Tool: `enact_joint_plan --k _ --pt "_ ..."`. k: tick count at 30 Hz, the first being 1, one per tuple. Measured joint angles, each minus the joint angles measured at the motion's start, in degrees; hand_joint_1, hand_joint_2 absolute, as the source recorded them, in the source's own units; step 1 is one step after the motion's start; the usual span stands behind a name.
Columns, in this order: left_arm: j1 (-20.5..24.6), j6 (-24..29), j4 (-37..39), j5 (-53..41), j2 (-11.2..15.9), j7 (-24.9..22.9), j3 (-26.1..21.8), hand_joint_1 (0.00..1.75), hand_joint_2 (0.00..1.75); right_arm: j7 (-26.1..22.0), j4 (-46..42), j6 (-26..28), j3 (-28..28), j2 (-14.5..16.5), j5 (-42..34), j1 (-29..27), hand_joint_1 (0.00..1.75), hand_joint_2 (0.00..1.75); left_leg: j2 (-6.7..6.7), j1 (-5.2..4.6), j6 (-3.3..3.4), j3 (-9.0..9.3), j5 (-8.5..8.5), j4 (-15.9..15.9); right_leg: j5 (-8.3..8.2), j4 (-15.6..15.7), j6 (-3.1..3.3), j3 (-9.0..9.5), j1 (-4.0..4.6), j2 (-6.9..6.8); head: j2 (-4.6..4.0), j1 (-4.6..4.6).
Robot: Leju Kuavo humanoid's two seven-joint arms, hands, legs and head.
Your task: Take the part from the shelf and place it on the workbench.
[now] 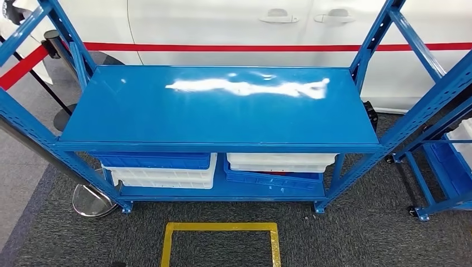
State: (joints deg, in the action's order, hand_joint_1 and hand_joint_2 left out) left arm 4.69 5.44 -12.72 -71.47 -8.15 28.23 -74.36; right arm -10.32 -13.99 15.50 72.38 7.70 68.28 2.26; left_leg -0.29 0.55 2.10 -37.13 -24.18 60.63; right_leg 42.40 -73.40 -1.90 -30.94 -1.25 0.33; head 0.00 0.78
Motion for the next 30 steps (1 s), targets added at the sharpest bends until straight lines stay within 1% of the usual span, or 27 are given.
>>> enact_joint_plan --k 1,2,3,4,5,6,7,9,10,11,13,14,15,16,17,18,19,20,21,22,24,25,26,27,28,29,30 --pt "-0.07 0.0 0.0 0.0 0.0 -0.01 -0.01 0.0 0.0 -0.01 0.0 -0.02 0.08 -0.01 0.01 -0.1 0.0 0.0 -0.13 -0.14 0.02 0.4 -0.26 0.0 -2.12 0.99 0.22 -0.57 0.07 0.0 0.0 0.0" --pt "-0.15 0.0 0.0 0.0 0.0 -0.01 -0.01 0.0 0.0 -0.02 0.0 -0.03 0.14 -0.01 0.03 -0.17 0.0 0.0 -0.25 -0.26 -0.02 0.86 -0.52 0.0 -5.13 3.92 0.59 -0.26 0.23 0.0 0.0 -0.02" --pt "-0.25 0.0 0.0 0.0 -0.03 -0.01 -0.02 0.0 0.0 -0.04 -0.01 -0.04 0.19 -0.01 0.08 -0.23 0.0 0.0 -0.32 -0.35 -0.1 1.24 -0.74 -0.01 -7.88 7.41 1.1 0.44 0.47 0.0 0.0 -0.02" --pt "-0.28 0.0 0.0 0.0 -0.06 -0.02 -0.01 0.0 0.0 -0.07 -0.01 -0.04 0.22 -0.01 0.13 -0.22 0.0 0.0 -0.4 -0.52 -0.26 1.51 -0.94 0.07 -9.86 10.68 1.56 1.17 0.69 -0.02 -0.01 0.01" --pt "-0.29 0.0 0.0 0.0 -0.09 -0.04 -0.01 0.0 0.0 -0.09 -0.01 -0.05 0.25 -0.01 0.18 -0.18 0.0 0.0 -0.44 -0.6 -0.49 1.65 -1.03 0.08 -10.93 12.85 1.91 1.62 0.91 -0.05 -0.01 0.01" --pt "-0.29 0.0 0.0 0.01 -0.13 -0.07 -0.01 0.0 0.0 -0.11 -0.01 -0.06 0.26 -0.01 0.21 -0.14 0.0 0.0 -0.47 -0.62 -0.79 1.69 -1.02 0.01 -11.12 13.75 2.15 1.74 1.07 -0.05 -0.01 0.05" --pt "-0.28 0.0 0.0 0.01 -0.13 -0.09 -0.01 0.0 0.0 -0.12 -0.01 -0.07 0.27 -0.01 0.21 -0.1 0.0 0.0 -0.5 -0.64 -1.15 1.77 -0.93 -0.11 -11.19 14.15 2.29 1.75 1.13 -0.05 -0.01 0.04" --pt "-0.32 0.02 -0.03 0.02 -0.02 -0.1 -0.01 0.0 0.0 -0.14 -0.01 -0.12 0.27 0.11 0.23 -0.14 0.0 0.0 -0.45 -0.66 -1.8 1.75 -1.03 -0.12 -11.81 14.81 2.75 1.89 0.82 -0.13 0.0 0.05" --pt "-0.34 0.03 -0.04 0.02 0.03 -0.1 0.0 0.0 0.0 -0.15 -0.02 -0.13 0.28 0.18 0.24 -0.16 0.0 0.0 -0.39 -0.64 -2.1 1.36 -1.85 0.84 -12.17 15.22 3.05 1.98 0.58 -0.23 0.0 0.14" --pt "-0.35 0.04 -0.05 0.02 0.09 -0.1 0.0 0.0 0.0 -0.17 -0.02 -0.15 0.28 0.25 0.25 -0.18 0.0 0.0 -0.3 -0.56 -2.41 0.48 -3.34 2.96 -12.48 15.56 3.27 2.04 0.35 -0.36 0.0 0.26" --pt "-0.39 0.04 -0.06 0.02 0.16 -0.1 0.01 0.0 0.0 -0.2 -0.02 -0.16 0.31 0.26 0.26 -0.26 0.0 0.0 -0.18 -0.13 -3.02 -2.27 -7.23 9.88 -12.67 15.7 3.49 1.92 0.3 -0.56 0.0 0.45" --pt "-0.43 0.04 -0.07 0.02 0.2 -0.1 0.01 0.0 0.0 -0.2 -0.02 -0.17 0.33 0.26 0.27 -0.31 0.0 0.0 -0.14 0.07 -3.31 -3.43 -8.49 13.01 -12.67 15.68 3.48 1.88 0.29 -0.63 0.0 0.45" --pt "-0.47 0.04 -0.07 0.02 0.24 -0.1 0.01 0.0 0.0 -0.21 -0.02 -0.18 0.37 0.26 0.28 -0.35 0.0 0.0 -0.11 0.25 -3.54 -3.83 -8.75 14.51 -12.65 15.67 3.44 1.9 0.25 -0.66 0.0 0.45" --pt "-0.5 0.04 -0.07 0.02 0.27 -0.1 0.01 0.0 0.0 -0.21 -0.02 -0.19 0.41 0.27 0.29 -0.37 0.0 0.0 -0.08 0.41 -3.73 -3.21 -7.95 13.83 -12.6 15.63 3.36 1.99 0.17 -0.67 0.0 0.45" --pt "-0.5 0.04 -0.07 0.02 0.3 -0.1 0.01 0.0 0.0 -0.21 -0.02 -0.19 0.45 0.3 0.3 -0.36 0.0 0.0 -0.05 0.56 -3.85 -1.52 -6.29 10.95 -12.5 15.57 3.2 2.14 0.05 -0.66 0.0 0.45" --pt "-0.49 0.04 -0.07 0.02 0.32 -0.1 0.01 0.0 0.0 -0.23 -0.02 -0.2 0.49 0.33 0.31 -0.35 0.0 0.0 -0.01 0.7 -3.92 0.68 -4.57 6.83 -12.34 15.46 2.94 2.31 -0.07 -0.64 -0.01 0.45" --pt "-0.44 0.04 -0.07 0.02 0.34 -0.1 0.01 0.0 0.0 -0.25 -0.02 -0.2 0.52 0.36 0.31 -0.33 0.0 0.0 -0.01 0.64 -3.86 2.73 -3.42 3.07 -12.13 15.27 2.58 2.39 -0.08 -0.61 -0.01 0.49" --pt "-0.4 0.04 -0.07 0.02 0.35 -0.1 0.01 0.0 0.0 -0.26 -0.02 -0.2 0.54 0.38 0.32 -0.31 0.0 0.0 -0.04 0.55 -3.62 4.14 -2.82 0.42 -11.98 15.15 2.17 2.39 -0.05 -0.6 -0.01 0.49" --pt "-0.39 0.04 -0.07 0.02 0.35 -0.11 0.01 0.0 0.0 -0.29 -0.02 -0.2 0.56 0.39 0.33 -0.29 0.0 0.0 -0.07 0.41 -3.3 4.75 -2.84 -0.81 -11.89 15.09 1.78 2.35 0.05 -0.58 -0.01 0.46" --pt "-0.42 0.04 -0.07 0.02 0.35 -0.14 0.01 0.0 0.0 -0.32 -0.02 -0.22 0.57 0.39 0.35 -0.27 0.0 0.0 -0.13 0.21 -2.89 4.83 -3.03 -0.94 -11.89 15.12 1.41 2.31 0.1 -0.57 -0.01 0.43" --pt "-0.51 0.04 -0.07 0.02 0.34 -0.21 -0.01 0.0 0.0 -0.39 -0.02 -0.31 0.57 0.39 0.48 -0.21 0.0 0.0 -0.13 0.25 -1.97 4.79 -2.87 -1.21 -11.79 15.19 0.72 2.43 -0.02 -0.56 -0.01 0.34" --pt "-0.53 0.04 -0.07 0.02 0.34 -0.25 -0.01 0.0 0.0 -0.43 -0.02 -0.36 0.57 0.39 0.58 -0.2 0.0 0.0 -0.12 0.32 -1.49 4.84 -2.74 -1.46 -11.28 14.59 0.46 2.24 -0.11 -0.55 0.0 0.28" --pt "-0.52 0.04 -0.07 0.02 0.33 -0.27 -0.02 0.0 0.0 -0.46 -0.01 -0.4 0.57 0.42 0.68 -0.18 0.0 0.0 -0.09 0.42 -1.04 4.87 -2.61 -1.71 -10.16 12.92 0.27 1.48 -0.12 -0.53 0.0 0.18" --pt "-0.51 0.04 -0.07 0.02 0.33 -0.27 -0.02 0.0 0.0 -0.48 -0.01 -0.43 0.57 0.44 0.75 -0.18 0.0 0.0 -0.05 0.46 -0.72 4.88 -2.53 -1.84 -8.51 9.99 0.18 0.05 -0.12 -0.51 0.0 0.03" --pt "-0.51 0.04 -0.07 0.02 0.33 -0.28 -0.02 0.0 0.0 -0.49 -0.01 -0.46 0.57 0.45 0.8 -0.2 0.0 0.0 -0.01 0.38 -0.52 4.82 -2.54 -1.88 -6.62 6.06 0.15 -2.01 -0.07 -0.48 0.0 -0.08" --pt "-0.53 0.04 -0.07 0.02 0.33 -0.31 -0.02 0.0 0.0 -0.49 -0.01 -0.49 0.58 0.46 0.81 -0.23 0.0 0.0 0.02 0.29 -0.41 4.77 -2.56 -1.87 -5.1 2.13 0.14 -4.14 -0.04 -0.46 0.0 -0.17" --pt "-0.55 0.04 -0.07 0.02 0.33 -0.32 -0.02 0.0 0.0 -0.49 -0.01 -0.5 0.59 0.46 0.82 -0.25 0.0 0.0 0.04 0.22 -0.37 4.76 -2.58 -1.87 -4.29 -0.04 0.12 -5.31 -0.04 -0.45 0.0 -0.2"
